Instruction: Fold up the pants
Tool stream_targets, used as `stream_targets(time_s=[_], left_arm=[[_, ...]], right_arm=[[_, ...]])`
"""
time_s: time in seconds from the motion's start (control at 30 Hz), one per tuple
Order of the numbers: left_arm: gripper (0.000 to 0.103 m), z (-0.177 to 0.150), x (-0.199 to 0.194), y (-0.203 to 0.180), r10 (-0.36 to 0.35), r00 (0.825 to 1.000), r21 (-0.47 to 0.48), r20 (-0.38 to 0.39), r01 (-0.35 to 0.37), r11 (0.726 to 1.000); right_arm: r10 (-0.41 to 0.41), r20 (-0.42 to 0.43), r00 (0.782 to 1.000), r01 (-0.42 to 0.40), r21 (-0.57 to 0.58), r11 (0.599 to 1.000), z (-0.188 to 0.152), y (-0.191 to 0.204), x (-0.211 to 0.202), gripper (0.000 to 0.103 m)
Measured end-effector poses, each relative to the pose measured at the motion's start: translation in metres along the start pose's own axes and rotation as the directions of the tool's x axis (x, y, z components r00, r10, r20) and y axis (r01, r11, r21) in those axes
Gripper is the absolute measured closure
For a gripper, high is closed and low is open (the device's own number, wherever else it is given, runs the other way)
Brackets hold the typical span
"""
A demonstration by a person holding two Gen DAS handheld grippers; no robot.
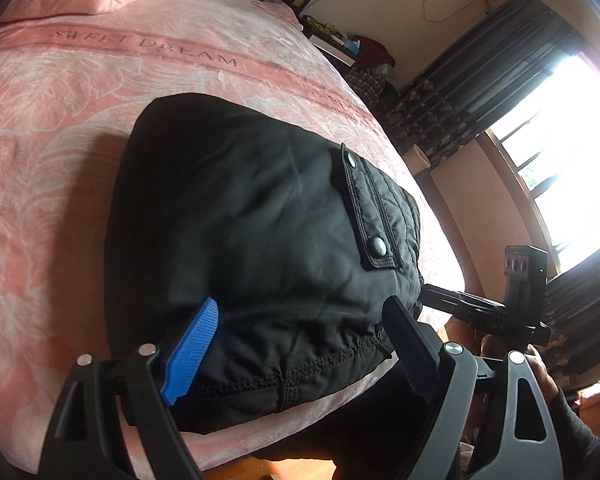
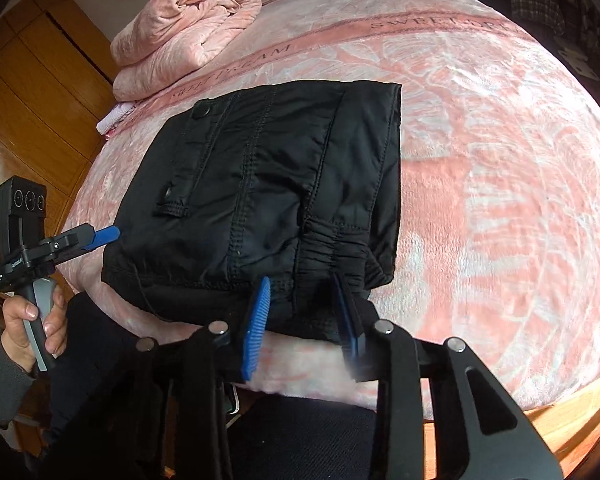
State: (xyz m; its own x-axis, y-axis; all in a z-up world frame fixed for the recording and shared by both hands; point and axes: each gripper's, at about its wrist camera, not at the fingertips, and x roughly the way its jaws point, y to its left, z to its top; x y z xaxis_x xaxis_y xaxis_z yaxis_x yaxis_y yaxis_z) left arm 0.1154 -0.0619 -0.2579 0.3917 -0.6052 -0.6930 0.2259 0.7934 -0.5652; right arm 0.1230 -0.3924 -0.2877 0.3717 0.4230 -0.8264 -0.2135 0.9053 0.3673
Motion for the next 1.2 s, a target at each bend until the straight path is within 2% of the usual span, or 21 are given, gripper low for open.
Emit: stream_targets(time_s=[0.07,0.13,0.2,0.27,0.43,0.53,0.57,0.63,0.67,0.7,0.77,0.83,0.97,1.0,1.03,1.07,1.1,1.13,1.2], left_arm=[[0.018,0.002,-0.001,-0.001,0.003,1.000,0.005,0.000,-0.003,1.000],[0.018,0.004,-0.006,0.001,-0.018,1.000,-0.009,0.006,0.018,1.000],[0.018,0.007,-0.011,0.004,-0.039,0.999,-0.026,0.021,0.040,0.999],[0.018,0.013,-0.015,0.010,-0.050,0.998,-0.053,0.037,0.052,0.997],[0.018,0.030,-0.018,0.024,-0.061,0.997,-0.100,0.042,0.065,0.993],[0.018,0.037,-0.016,0.033,-0.042,0.999,-0.106,0.028,0.044,0.993],[0.018,0.040,-0.016,0.037,-0.036,0.999,-0.114,0.025,0.039,0.993],[0.018,0.046,-0.017,0.047,-0.035,0.999,-0.135,0.018,0.038,0.990],[0.018,0.049,-0.019,0.050,-0.044,0.999,-0.144,0.022,0.046,0.988],[0.017,0.053,-0.022,0.054,-0.052,0.998,-0.151,0.029,0.056,0.987],[0.015,0.061,-0.026,0.064,-0.064,0.997,-0.169,0.044,0.071,0.983],[0.014,0.069,-0.024,0.077,-0.078,0.996,-0.209,0.050,0.087,0.974],[0.014,0.075,-0.014,0.101,-0.085,0.996,-0.263,0.025,0.089,0.961],[0.014,0.075,-0.013,0.104,-0.086,0.996,-0.270,0.025,0.090,0.959],[0.014,0.074,-0.012,0.106,-0.085,0.996,-0.278,0.025,0.089,0.956],[0.014,0.073,-0.011,0.108,-0.087,0.996,-0.283,0.025,0.090,0.955],[0.014,0.071,-0.010,0.109,-0.087,0.996,-0.285,0.026,0.090,0.954],[0.014,0.070,-0.010,0.109,-0.085,0.996,-0.283,0.028,0.089,0.955],[0.014,0.069,-0.011,0.107,-0.087,0.995,-0.269,0.042,0.096,0.958]], right_arm=[[0.029,0.007,1.000,-0.030,0.033,0.999,0.003,-0.003,-0.010,0.079],[0.064,0.075,0.995,-0.068,0.055,0.996,0.014,-0.004,-0.030,0.064],[0.081,0.136,0.987,-0.092,0.076,0.993,0.035,-0.009,-0.043,0.064],[0.119,0.156,0.980,-0.137,0.107,0.985,0.059,-0.016,-0.040,0.064],[0.186,0.121,0.975,-0.207,0.192,0.959,0.107,-0.043,0.010,0.064],[0.130,0.050,0.990,-0.138,0.246,0.959,0.113,-0.068,0.043,0.068],[0.136,0.031,0.990,-0.139,0.253,0.957,0.111,-0.072,0.050,0.068],[0.151,0.045,0.988,-0.157,0.240,0.958,0.108,-0.073,0.045,0.067],[0.163,0.069,0.984,-0.174,0.232,0.957,0.108,-0.072,0.036,0.065],[0.161,0.091,0.983,-0.178,0.227,0.958,0.107,-0.071,0.026,0.056],[0.154,0.124,0.980,-0.178,0.211,0.961,0.104,-0.069,0.009,0.051],[0.149,0.118,0.982,-0.173,0.225,0.959,0.099,-0.072,0.004,0.030],[0.195,0.075,0.978,-0.208,0.285,0.936,0.091,-0.085,0.022,0.026],[0.217,0.056,0.975,-0.223,0.309,0.925,0.090,-0.089,0.031,0.027],[0.239,0.041,0.970,-0.239,0.325,0.915,0.091,-0.091,0.039,0.050],[0.272,0.043,0.961,-0.271,0.316,0.909,0.093,-0.089,0.044,0.066],[0.277,0.047,0.960,-0.278,0.300,0.912,0.097,-0.086,0.046,0.076],[0.274,0.062,0.960,-0.280,0.283,0.917,0.102,-0.082,0.046,0.083],[0.287,0.092,0.953,-0.302,0.273,0.913,0.110,-0.078,0.046,0.086]])
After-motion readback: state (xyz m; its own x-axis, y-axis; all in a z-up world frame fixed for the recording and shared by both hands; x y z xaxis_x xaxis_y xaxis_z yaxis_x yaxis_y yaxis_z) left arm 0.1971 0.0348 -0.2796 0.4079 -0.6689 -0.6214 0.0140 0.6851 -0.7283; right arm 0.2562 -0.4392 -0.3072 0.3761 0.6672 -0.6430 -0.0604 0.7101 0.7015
